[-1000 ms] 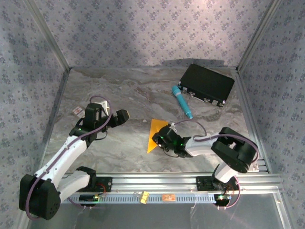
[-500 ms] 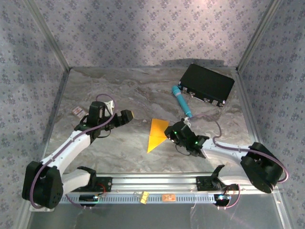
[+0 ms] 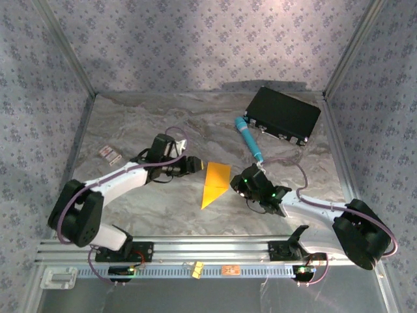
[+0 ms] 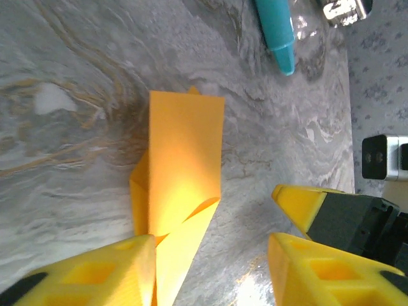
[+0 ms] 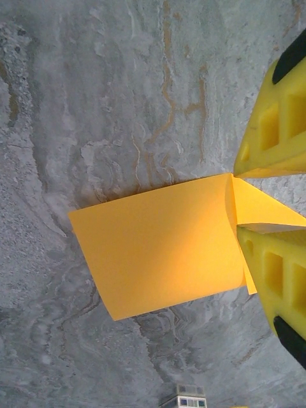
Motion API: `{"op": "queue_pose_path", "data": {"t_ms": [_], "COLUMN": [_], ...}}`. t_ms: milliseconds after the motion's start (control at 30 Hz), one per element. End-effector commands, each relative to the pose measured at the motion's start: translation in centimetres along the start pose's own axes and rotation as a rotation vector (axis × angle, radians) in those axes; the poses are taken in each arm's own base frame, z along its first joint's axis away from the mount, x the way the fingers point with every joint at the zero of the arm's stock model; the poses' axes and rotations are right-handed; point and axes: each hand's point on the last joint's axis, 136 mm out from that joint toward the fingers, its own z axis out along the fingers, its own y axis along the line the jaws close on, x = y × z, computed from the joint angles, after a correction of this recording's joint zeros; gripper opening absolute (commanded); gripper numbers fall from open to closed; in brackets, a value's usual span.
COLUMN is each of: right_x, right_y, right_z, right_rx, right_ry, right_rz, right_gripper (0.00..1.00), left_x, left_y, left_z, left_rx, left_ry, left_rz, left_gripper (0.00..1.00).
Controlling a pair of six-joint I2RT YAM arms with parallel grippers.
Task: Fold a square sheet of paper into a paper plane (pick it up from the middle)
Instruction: Fold the wing for the fifth time at the center of the table.
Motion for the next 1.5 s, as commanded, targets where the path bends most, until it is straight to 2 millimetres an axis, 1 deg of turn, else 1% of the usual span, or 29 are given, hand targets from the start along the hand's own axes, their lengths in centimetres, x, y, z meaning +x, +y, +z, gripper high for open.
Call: {"op": "queue_pose_path", "data": {"t_ms": [0, 67, 200, 433, 633, 767, 900, 1100, 1267, 1467], "right_x": [0.3, 0.3, 0.4, 0.5, 0.9, 1.2, 1.6, 2.4, 2.9, 3.1], "right_y": [-0.5, -0.5, -0.6, -0.5, -0.3, 0.0, 0.4, 1.2, 2.0, 2.4], "right_z": [-0.2, -0.2, -0.1, 0.0, 0.3, 0.6, 1.1, 2.3, 3.5, 4.3], "right_rx": [0.006, 0.005, 0.005, 0.004, -0.004, -0.012, -0.019, -0.069, -0.113, -0.124], "right_ry": [0.01, 0.011, 0.018, 0.019, 0.041, 0.066, 0.093, 0.151, 0.199, 0.218], "right_rz": [-0.037, -0.04, -0.046, -0.052, -0.069, -0.084, -0.087, -0.06, -0.035, -0.03], "right_gripper": [0.26, 0.27, 0.27, 0.27, 0.27, 0.27, 0.28, 0.32, 0.33, 0.33], "left_x": [-0.4, -0.5, -0.3, -0.2, 0.5, 1.5, 2.5, 3.9, 4.5, 4.5], "left_y": [-1.6, -1.8, -1.4, -1.7, 0.2, 1.8, 3.3, 5.3, 5.9, 6.0], "left_z": [1.3, 2.3, 4.1, 6.3, 7.7, 8.6, 9.1, 8.9, 8.5, 8.4], "left_rx": [0.041, 0.038, 0.03, 0.057, 0.017, -0.015, -0.045, -0.052, -0.042, -0.04], "left_ry": [0.036, 0.061, 0.105, 0.161, 0.201, 0.242, 0.262, 0.277, 0.285, 0.283], "left_rz": [0.023, 0.02, -0.009, -0.03, -0.054, -0.07, -0.091, -0.137, -0.155, -0.154], "left_gripper": [0.42, 0.39, 0.32, 0.27, 0.24, 0.21, 0.19, 0.18, 0.17, 0.17]}}
